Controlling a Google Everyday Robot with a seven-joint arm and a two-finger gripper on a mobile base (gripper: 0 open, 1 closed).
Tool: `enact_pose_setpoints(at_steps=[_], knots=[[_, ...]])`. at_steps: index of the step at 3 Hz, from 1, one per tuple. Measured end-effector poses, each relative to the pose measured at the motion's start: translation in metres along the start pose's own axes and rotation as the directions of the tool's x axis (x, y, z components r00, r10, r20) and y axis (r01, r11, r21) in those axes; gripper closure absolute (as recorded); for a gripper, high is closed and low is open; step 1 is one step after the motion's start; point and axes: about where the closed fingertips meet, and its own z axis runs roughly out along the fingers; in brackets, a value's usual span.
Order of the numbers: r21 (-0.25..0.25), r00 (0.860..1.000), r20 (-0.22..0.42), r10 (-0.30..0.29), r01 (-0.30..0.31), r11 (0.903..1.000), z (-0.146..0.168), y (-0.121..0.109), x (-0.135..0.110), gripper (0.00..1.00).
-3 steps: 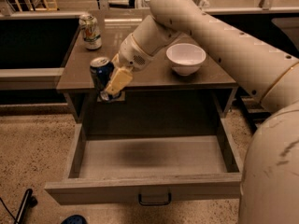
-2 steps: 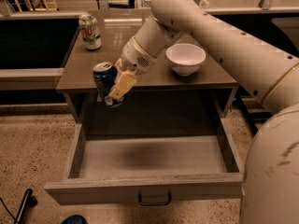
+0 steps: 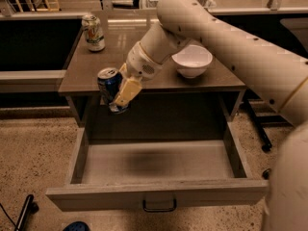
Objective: Place pepsi can into top drawer
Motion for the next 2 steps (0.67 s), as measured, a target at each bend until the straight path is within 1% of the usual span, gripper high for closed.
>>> enact_pose_setpoints(at_steps=[1,2], knots=[[0.136,0.994,-0.064,-0.088,0.096,0.986,-0.005,0.02,0.02,1.0],[0.174,0.991,-0.108,-0.081,0.099,0.9798,0.006,0.04,0.053,1.0]])
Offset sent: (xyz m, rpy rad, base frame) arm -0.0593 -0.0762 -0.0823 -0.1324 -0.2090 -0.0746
